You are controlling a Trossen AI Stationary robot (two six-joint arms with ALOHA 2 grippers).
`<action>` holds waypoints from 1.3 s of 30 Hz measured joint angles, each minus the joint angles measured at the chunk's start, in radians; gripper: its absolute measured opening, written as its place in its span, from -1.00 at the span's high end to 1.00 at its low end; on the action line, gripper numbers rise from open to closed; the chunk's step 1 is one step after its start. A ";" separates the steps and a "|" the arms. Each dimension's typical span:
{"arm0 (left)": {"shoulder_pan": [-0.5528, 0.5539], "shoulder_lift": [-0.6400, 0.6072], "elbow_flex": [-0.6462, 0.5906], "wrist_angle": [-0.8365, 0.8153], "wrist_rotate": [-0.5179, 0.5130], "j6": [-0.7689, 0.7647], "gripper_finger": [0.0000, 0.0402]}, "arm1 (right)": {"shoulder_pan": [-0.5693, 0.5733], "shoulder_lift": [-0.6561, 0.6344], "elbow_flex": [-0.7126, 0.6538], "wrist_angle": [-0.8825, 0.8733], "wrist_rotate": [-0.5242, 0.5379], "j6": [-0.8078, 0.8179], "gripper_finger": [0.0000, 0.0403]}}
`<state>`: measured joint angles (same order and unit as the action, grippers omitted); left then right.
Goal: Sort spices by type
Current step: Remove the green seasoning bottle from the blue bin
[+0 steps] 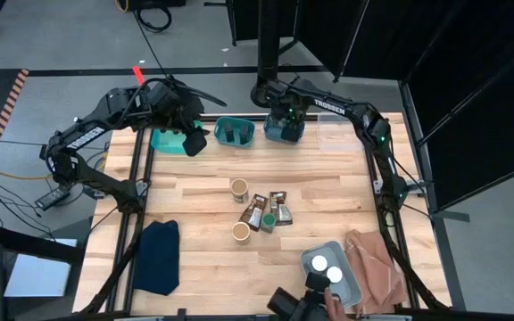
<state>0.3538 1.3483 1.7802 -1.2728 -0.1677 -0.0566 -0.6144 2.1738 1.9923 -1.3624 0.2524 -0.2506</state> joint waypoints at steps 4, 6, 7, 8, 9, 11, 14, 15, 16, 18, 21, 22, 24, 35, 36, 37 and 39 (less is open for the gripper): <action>0.000 0.000 0.000 0.004 0.000 0.000 -0.31 | 0.052 0.000 0.084 -0.123 0.156 -0.063 -0.06; 0.000 0.000 0.000 0.004 0.000 0.000 -0.31 | 0.087 0.000 0.110 -0.179 0.224 -0.090 -0.06; 0.000 0.000 0.000 0.004 0.000 0.000 -0.31 | 0.105 0.000 0.118 -0.199 0.255 -0.107 -0.06; 0.000 0.000 0.000 0.004 0.000 0.000 -0.31 | 0.127 0.000 0.120 -0.208 0.290 -0.123 -0.06; 0.000 0.000 0.000 0.004 0.000 0.000 -0.31 | 0.150 0.000 0.119 -0.209 0.325 -0.142 -0.06; 0.000 0.000 0.000 0.004 0.000 0.000 -0.31 | 0.198 0.000 0.115 -0.205 0.379 -0.189 -0.06; 0.000 0.000 0.000 0.004 0.000 0.000 -0.31 | 0.264 0.000 0.094 -0.208 0.440 -0.232 -0.06; 0.000 0.000 0.000 0.004 0.000 0.000 -0.31 | 0.281 0.000 0.085 -0.206 0.451 -0.237 -0.06; 0.000 0.000 0.000 0.003 0.000 0.000 -0.31 | 0.299 0.000 0.075 -0.207 0.471 -0.250 -0.06; 0.000 0.000 0.000 0.003 0.000 0.000 -0.31 | 0.329 0.000 0.047 -0.207 0.531 -0.302 -0.06; 0.000 0.000 0.000 0.003 0.000 0.000 -0.31 | 0.369 0.000 -0.010 -0.208 0.618 -0.383 -0.06; 0.000 0.000 0.000 0.003 0.001 0.000 -0.31 | 0.380 0.000 -0.033 -0.207 0.624 -0.397 -0.06; 0.000 0.000 0.000 0.003 0.017 0.000 -0.31 | 0.399 0.000 -0.087 -0.209 0.625 -0.406 -0.06; 0.000 0.000 0.000 0.004 0.049 0.000 -0.31 | 0.478 0.000 -0.443 -0.209 0.754 -0.442 -0.06; 0.000 0.000 0.000 0.004 0.049 0.000 -0.31 | 0.481 0.000 -0.464 -0.208 0.752 -0.441 -0.06; 0.000 0.000 0.000 0.004 0.049 0.000 -0.31 | 0.484 0.000 -0.481 -0.209 0.753 -0.442 -0.06; 0.000 0.000 0.000 0.004 0.049 0.002 -0.31 | 0.490 0.000 -0.510 -0.209 0.754 -0.441 -0.06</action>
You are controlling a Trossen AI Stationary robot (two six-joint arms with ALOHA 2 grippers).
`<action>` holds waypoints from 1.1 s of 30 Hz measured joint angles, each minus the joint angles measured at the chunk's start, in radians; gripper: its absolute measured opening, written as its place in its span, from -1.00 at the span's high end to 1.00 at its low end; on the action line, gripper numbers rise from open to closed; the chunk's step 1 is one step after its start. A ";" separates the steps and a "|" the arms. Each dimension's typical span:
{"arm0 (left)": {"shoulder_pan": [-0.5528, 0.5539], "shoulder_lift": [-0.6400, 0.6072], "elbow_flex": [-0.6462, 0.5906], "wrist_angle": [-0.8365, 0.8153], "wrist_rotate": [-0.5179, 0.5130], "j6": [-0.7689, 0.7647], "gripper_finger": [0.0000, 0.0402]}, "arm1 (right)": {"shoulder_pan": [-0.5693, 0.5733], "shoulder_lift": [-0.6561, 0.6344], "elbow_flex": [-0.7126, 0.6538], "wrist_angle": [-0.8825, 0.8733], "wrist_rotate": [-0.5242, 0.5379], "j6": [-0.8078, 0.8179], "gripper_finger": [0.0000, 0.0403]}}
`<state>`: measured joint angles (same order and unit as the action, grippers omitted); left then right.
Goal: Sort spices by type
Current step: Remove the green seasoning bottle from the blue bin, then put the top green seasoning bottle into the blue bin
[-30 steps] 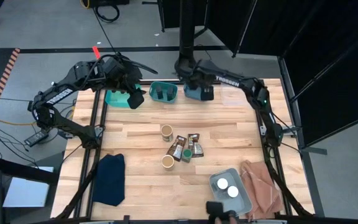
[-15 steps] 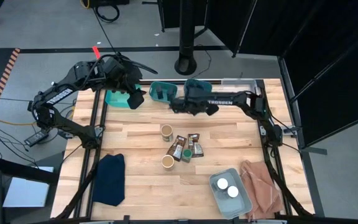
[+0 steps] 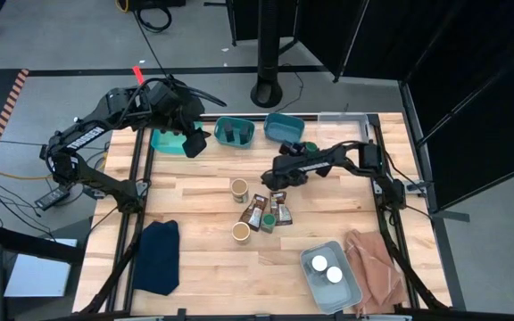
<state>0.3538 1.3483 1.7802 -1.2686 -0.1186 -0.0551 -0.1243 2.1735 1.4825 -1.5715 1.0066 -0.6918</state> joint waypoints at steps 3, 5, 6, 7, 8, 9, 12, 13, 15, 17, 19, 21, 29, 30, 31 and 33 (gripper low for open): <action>0.000 0.000 0.000 0.000 0.000 0.000 -0.31 | 0.006 0.000 -0.021 0.002 -0.002 0.001 -0.06; 0.000 0.000 0.000 -0.001 0.000 0.000 -0.31 | 0.007 0.000 -0.022 0.003 -0.002 0.018 -0.06; 0.000 0.000 0.000 -0.001 0.000 0.000 -0.31 | 0.007 0.000 -0.022 0.006 -0.002 0.026 -0.06; 0.000 0.000 0.000 -0.001 0.000 0.001 -0.31 | 0.007 0.000 -0.022 0.009 -0.003 0.031 -0.06; 0.000 0.000 0.000 -0.001 0.000 0.001 -0.31 | 0.007 0.000 -0.022 0.012 -0.003 0.034 -0.06; 0.000 0.000 0.000 -0.001 0.000 0.001 -0.31 | 0.007 0.000 -0.022 0.016 -0.003 0.034 -0.09; 0.000 0.000 0.000 -0.001 0.000 0.002 -0.31 | 0.007 0.000 -0.022 0.029 -0.003 0.045 -0.31; 0.000 0.000 0.000 -0.001 0.000 0.002 -0.31 | 0.007 0.000 -0.022 0.039 -0.004 0.046 -0.39; 0.000 0.000 0.000 -0.001 0.000 0.002 -0.31 | 0.010 0.000 -0.022 0.053 -0.006 0.046 -0.50; 0.000 0.000 0.000 -0.001 0.000 0.002 -0.31 | 0.014 0.000 -0.022 0.053 -0.006 0.059 -0.56; 0.000 0.000 0.000 -0.001 0.000 0.002 -0.31 | 0.019 0.000 -0.022 0.053 -0.007 0.104 -0.57; 0.000 0.000 0.000 -0.001 0.000 0.002 -0.31 | 0.025 0.000 -0.013 0.021 -0.021 0.156 -0.56; 0.000 0.000 0.000 0.000 0.000 0.000 -0.31 | 0.027 -0.010 0.138 0.000 -0.203 0.329 -0.42; 0.000 0.000 0.000 0.000 0.000 0.000 -0.31 | 0.027 -0.010 0.171 0.000 -0.228 0.346 -0.40; 0.000 0.000 0.000 0.000 0.000 0.000 -0.31 | 0.026 -0.010 0.206 0.003 -0.257 0.362 -0.38; 0.000 0.000 0.000 0.000 0.000 0.000 -0.31 | 0.025 -0.010 0.273 0.000 -0.310 0.404 -0.35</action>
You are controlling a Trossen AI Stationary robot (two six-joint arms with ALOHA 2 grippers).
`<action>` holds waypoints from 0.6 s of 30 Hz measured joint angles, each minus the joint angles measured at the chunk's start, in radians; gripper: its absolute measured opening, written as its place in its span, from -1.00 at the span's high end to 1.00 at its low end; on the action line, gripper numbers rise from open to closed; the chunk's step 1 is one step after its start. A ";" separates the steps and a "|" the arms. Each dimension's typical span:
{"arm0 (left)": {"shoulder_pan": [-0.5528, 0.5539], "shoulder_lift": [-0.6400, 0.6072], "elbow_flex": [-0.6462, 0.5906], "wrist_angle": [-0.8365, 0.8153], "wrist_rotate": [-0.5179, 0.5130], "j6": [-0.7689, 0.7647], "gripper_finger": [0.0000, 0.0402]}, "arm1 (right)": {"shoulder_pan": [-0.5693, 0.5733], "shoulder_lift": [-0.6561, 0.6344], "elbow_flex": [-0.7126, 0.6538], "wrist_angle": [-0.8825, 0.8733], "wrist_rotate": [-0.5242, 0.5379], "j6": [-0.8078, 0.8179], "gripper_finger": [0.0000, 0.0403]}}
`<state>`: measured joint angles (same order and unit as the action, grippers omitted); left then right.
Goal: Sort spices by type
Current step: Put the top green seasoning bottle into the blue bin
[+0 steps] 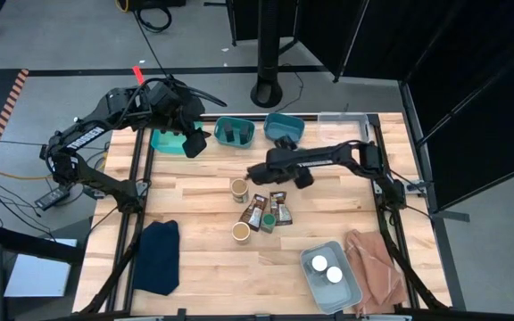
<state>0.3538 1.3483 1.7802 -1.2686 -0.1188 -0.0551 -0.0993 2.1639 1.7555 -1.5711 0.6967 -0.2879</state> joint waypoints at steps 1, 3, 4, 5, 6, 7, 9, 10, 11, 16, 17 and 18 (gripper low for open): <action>0.000 0.000 0.000 0.000 0.000 0.000 -0.31 | -0.005 0.000 0.037 0.000 -0.029 0.027 -0.34; 0.000 0.000 0.000 0.000 0.000 0.000 -0.31 | -0.017 0.000 0.110 0.001 -0.099 0.094 -0.33; 0.000 0.000 0.000 0.000 0.000 0.000 -0.31 | -0.028 -0.003 0.144 0.002 -0.143 0.128 -0.33; 0.000 0.000 0.000 0.000 0.000 0.000 -0.31 | -0.038 -0.005 0.177 0.001 -0.188 0.162 -0.33; 0.000 0.000 0.000 0.000 0.000 0.000 -0.31 | -0.048 -0.008 0.208 0.000 -0.231 0.194 -0.33; 0.000 0.000 0.000 0.000 0.000 0.000 -0.31 | -0.058 -0.008 0.237 0.000 -0.267 0.225 -0.33; 0.000 0.000 0.000 0.000 0.000 0.000 -0.31 | -0.079 -0.022 0.276 0.003 -0.333 0.278 -0.33; 0.000 0.000 0.000 0.000 0.000 -0.001 -0.31 | -0.088 -0.035 0.284 0.002 -0.367 0.293 -0.33; 0.000 0.000 0.000 0.000 0.000 -0.001 -0.31 | -0.098 -0.055 0.287 0.003 -0.399 0.298 -0.32; 0.000 0.000 0.000 -0.001 0.000 -0.001 -0.31 | -0.160 -0.183 0.246 -0.001 -0.517 0.290 -0.32; 0.000 0.000 0.000 -0.001 0.003 -0.001 -0.31 | -0.176 -0.212 0.231 0.001 -0.555 0.289 -0.32; 0.000 0.000 0.000 -0.001 0.012 -0.002 -0.31 | -0.192 -0.242 0.211 0.001 -0.588 0.289 -0.33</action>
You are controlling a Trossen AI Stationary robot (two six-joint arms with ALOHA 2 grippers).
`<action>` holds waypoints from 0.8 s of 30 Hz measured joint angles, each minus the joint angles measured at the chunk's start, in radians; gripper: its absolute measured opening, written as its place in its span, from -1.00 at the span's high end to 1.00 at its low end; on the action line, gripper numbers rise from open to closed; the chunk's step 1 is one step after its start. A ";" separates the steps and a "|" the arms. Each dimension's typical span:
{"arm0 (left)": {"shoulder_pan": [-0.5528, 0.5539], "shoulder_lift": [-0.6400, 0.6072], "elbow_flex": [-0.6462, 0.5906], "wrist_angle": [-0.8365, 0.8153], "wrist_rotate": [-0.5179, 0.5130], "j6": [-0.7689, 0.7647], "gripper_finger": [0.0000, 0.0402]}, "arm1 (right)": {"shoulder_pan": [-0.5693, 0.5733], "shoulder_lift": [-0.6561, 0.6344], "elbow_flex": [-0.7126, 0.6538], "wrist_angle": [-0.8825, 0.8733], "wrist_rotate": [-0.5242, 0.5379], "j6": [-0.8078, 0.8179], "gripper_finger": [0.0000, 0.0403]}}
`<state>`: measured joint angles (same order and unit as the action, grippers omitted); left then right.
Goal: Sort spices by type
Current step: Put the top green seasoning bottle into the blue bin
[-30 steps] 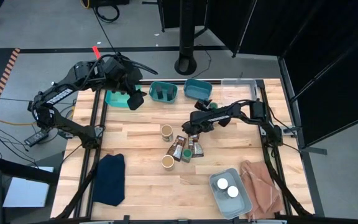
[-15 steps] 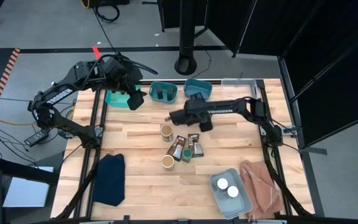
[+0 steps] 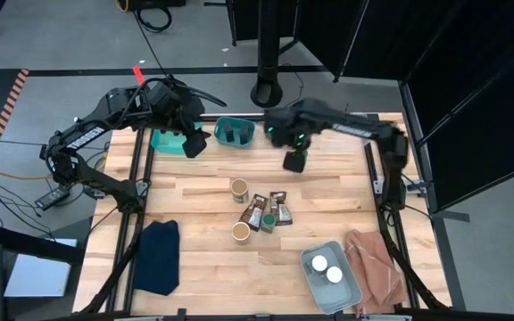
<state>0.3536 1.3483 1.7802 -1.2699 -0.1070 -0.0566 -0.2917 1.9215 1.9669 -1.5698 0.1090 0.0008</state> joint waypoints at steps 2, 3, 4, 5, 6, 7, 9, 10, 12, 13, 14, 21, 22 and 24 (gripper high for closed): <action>0.000 0.000 0.000 0.000 0.015 0.000 -0.31 | -0.026 -0.066 -0.049 0.005 -0.032 -0.004 -0.33; 0.000 0.000 0.000 -0.001 0.016 0.000 -0.31 | -0.036 -0.098 -0.078 0.015 -0.034 -0.012 -0.33; 0.000 0.000 0.000 0.000 0.016 0.000 -0.31 | -0.046 -0.128 -0.110 0.030 -0.038 -0.018 -0.33; 0.000 0.000 0.000 0.000 0.016 0.001 -0.31 | -0.056 -0.149 -0.140 0.044 -0.046 -0.019 -0.33; 0.000 0.000 0.000 0.000 0.016 0.001 -0.31 | -0.065 -0.170 -0.173 0.067 -0.055 -0.014 -0.34; 0.000 0.000 0.000 0.002 0.016 0.001 -0.31 | -0.074 -0.186 -0.204 0.092 -0.062 -0.005 -0.34; 0.000 -0.001 -0.007 0.019 0.016 0.002 -0.31 | -0.088 -0.207 -0.264 0.129 -0.074 0.004 -0.36; 0.000 -0.001 -0.015 0.032 0.016 0.002 -0.31 | -0.094 -0.211 -0.288 0.141 -0.078 0.003 -0.37; 0.000 -0.001 -0.028 0.045 0.016 0.002 -0.31 | -0.098 -0.211 -0.330 0.162 -0.077 -0.035 -0.40; 0.000 0.000 -0.034 0.047 0.016 0.002 -0.31 | -0.097 -0.209 -0.349 0.167 -0.077 -0.066 -0.42; 0.000 0.000 -0.040 0.047 0.016 0.002 -0.31 | -0.093 -0.206 -0.366 0.175 -0.077 -0.101 -0.43; 0.000 0.001 -0.094 0.045 0.016 -0.005 -0.31 | -0.085 -0.205 -0.463 0.309 -0.060 -0.227 -0.49; 0.000 0.000 -0.097 0.046 0.016 -0.005 -0.31 | -0.088 -0.205 -0.472 0.333 -0.057 -0.236 -0.49; 0.000 0.000 -0.100 0.046 0.016 -0.006 -0.31 | -0.094 -0.205 -0.487 0.377 -0.055 -0.245 -0.50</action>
<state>0.3537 1.3487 1.6806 -1.2242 -0.0915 -0.0624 -0.3859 1.7166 1.4798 -1.1929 0.0540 -0.2445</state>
